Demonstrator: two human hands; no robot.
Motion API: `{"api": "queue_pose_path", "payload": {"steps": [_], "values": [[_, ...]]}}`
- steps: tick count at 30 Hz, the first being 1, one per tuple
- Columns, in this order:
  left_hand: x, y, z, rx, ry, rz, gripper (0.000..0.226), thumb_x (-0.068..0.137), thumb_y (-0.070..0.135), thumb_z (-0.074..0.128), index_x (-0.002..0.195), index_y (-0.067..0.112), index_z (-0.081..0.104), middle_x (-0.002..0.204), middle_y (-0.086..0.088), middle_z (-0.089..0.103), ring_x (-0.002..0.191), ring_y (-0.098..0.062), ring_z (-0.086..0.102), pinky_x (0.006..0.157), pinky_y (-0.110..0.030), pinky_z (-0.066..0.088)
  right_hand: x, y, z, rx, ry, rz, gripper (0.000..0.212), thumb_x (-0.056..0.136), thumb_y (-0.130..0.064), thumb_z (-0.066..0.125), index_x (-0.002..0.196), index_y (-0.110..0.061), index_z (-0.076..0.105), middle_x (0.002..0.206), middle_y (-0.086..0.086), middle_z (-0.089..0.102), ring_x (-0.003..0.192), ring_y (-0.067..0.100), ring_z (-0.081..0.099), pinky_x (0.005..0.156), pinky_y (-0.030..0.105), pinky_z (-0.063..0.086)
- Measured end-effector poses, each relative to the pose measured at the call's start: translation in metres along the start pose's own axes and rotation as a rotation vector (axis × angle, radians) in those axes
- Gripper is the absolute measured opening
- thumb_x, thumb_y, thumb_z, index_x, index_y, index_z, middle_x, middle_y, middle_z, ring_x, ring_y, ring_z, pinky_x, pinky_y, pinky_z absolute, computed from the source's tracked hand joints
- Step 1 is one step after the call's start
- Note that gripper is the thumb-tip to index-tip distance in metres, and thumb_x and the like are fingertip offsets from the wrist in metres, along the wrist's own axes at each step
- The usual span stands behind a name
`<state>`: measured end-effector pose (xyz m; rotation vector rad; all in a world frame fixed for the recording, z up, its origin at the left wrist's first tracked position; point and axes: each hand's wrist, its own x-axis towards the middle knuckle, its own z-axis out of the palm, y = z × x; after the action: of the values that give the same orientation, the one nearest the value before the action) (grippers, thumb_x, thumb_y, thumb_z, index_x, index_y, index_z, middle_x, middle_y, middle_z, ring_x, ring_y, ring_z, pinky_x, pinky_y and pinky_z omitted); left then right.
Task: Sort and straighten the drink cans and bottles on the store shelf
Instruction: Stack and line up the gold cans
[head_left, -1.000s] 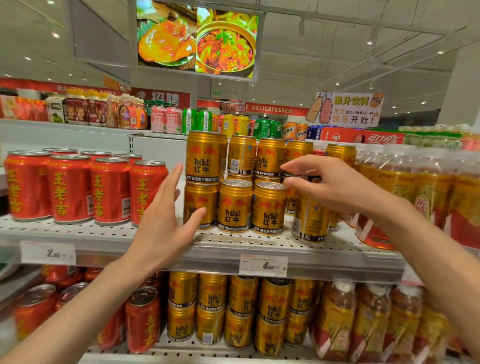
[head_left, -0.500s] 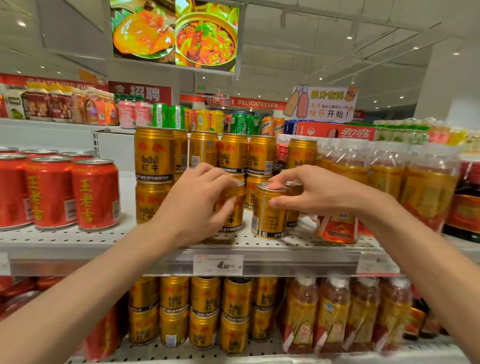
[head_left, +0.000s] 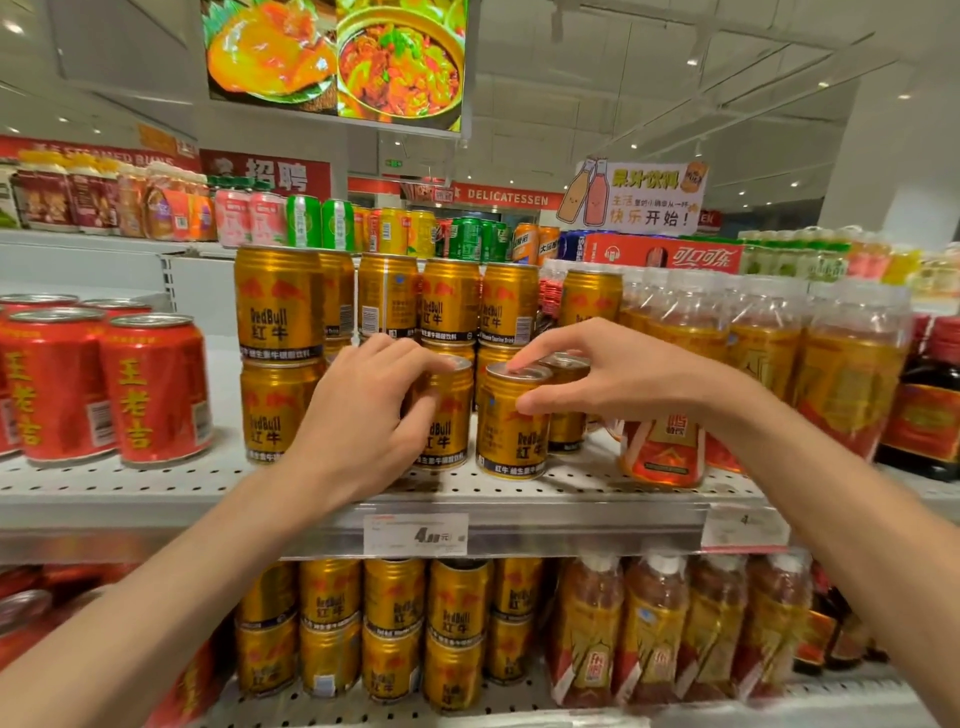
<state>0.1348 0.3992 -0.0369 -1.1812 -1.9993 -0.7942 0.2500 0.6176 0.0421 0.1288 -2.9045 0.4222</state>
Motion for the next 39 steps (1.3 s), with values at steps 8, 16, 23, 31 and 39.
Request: {"api": "queue_pose_path", "payload": {"steps": [8,16,23,31,39], "values": [[-0.001,0.001,-0.001,0.016,-0.013,-0.015,0.031,0.092,0.031,0.053,0.119,0.025,0.068,0.109,0.011,0.068,0.106,-0.010,0.054,0.089,-0.028,0.035,0.007,-0.002,0.015,-0.003,0.117,0.004,0.045,0.089,-0.055,0.064,0.127,-0.030,0.061,0.127,-0.018,0.056,0.118,0.004,0.053,0.088,0.018,0.043],[0.026,0.014,-0.012,0.116,-0.147,0.080,0.044,0.092,0.053,0.044,0.122,0.027,0.063,0.109,0.012,0.066,0.102,-0.009,0.055,0.097,-0.037,0.046,0.005,0.008,-0.001,-0.276,-0.056,0.133,0.061,0.098,-0.020,0.058,0.154,-0.025,0.034,0.157,-0.001,0.037,0.143,0.019,0.039,0.116,0.036,0.035],[0.056,0.023,-0.001,0.053,-0.453,0.054,0.056,0.088,0.067,0.055,0.133,0.033,0.059,0.135,0.012,0.058,0.124,-0.009,0.051,0.103,-0.039,0.046,0.025,0.005,-0.002,-0.401,-0.144,0.158,0.069,0.089,-0.007,0.063,0.149,-0.023,0.033,0.147,0.004,0.040,0.130,0.026,0.046,0.105,0.044,0.047],[0.054,0.019,0.001,0.052,-0.419,0.087,0.058,0.088,0.065,0.054,0.133,0.029,0.062,0.134,0.009,0.061,0.122,-0.009,0.052,0.101,-0.037,0.046,0.024,0.004,-0.018,-0.450,-0.177,0.136,0.065,0.094,-0.039,0.067,0.150,-0.021,0.039,0.144,0.003,0.050,0.125,0.022,0.051,0.098,0.033,0.044],[0.056,0.017,0.002,0.053,-0.428,0.100,0.062,0.088,0.066,0.053,0.135,0.028,0.062,0.136,0.010,0.061,0.123,-0.008,0.053,0.101,-0.033,0.046,0.019,-0.004,-0.029,-0.554,-0.214,0.139,0.071,0.090,-0.044,0.070,0.151,-0.021,0.042,0.149,0.001,0.051,0.134,0.023,0.050,0.106,0.037,0.043]]}}
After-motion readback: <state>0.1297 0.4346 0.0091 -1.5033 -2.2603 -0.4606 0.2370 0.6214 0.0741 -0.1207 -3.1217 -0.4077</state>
